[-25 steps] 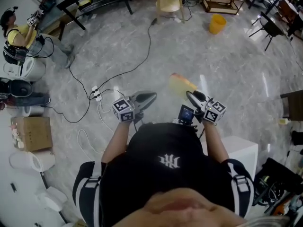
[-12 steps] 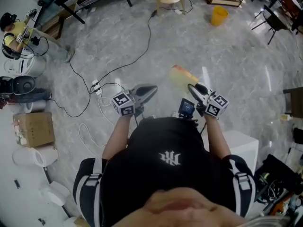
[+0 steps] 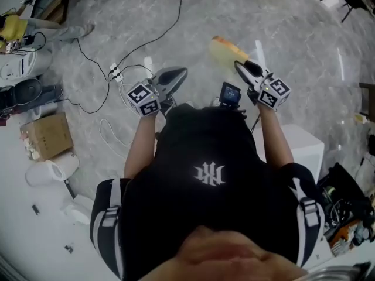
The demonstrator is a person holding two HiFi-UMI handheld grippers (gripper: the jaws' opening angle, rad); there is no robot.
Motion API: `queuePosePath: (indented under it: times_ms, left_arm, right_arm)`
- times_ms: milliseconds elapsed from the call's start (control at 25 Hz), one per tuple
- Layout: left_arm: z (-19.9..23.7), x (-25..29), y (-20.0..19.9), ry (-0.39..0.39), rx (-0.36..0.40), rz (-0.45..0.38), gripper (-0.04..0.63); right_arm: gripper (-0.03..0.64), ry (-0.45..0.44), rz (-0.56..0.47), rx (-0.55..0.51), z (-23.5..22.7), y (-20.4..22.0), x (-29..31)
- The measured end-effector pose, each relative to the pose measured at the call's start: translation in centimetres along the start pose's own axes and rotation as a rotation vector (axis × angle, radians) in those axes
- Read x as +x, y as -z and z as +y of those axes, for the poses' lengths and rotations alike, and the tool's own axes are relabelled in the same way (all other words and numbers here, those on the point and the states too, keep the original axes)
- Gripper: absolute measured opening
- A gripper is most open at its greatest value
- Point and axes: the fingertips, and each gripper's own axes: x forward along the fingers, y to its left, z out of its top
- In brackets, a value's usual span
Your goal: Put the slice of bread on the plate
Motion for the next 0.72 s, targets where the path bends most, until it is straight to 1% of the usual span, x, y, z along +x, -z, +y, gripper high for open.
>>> queuePosePath:
  times_ms: [120, 200, 360, 520, 720]
  left_arm:
    - [-0.3, 0.6, 0.1, -0.051, 0.010, 0.000, 0.006]
    - [-0.2, 0.2, 0.4, -0.071, -0.011, 0.005, 0.006]
    - [0.1, 0.1, 0.5, -0.077, -0.026, 0.023, 0.006]
    - [0.8, 0.2, 0.1, -0.098, -0.027, 0.012, 0.005]
    - [4.6, -0.5, -0.4, -0.080, -0.034, 0.008, 0.005]
  right_arm:
    - [0.086, 0.013, 0.016, -0.016, -1.2, 0.4, -0.9]
    - [0.086, 0.024, 0.021, -0.001, -1.4, 1.0, -0.9]
    - [0.086, 0.034, 0.017, 0.026, -1.8, 1.4, -0.9]
    - [0.087, 0.031, 0.025, 0.029, -1.9, 1.7, -0.6]
    - [0.086, 0.071, -0.003, 0.047, -2.3, 0.9, 1.9]
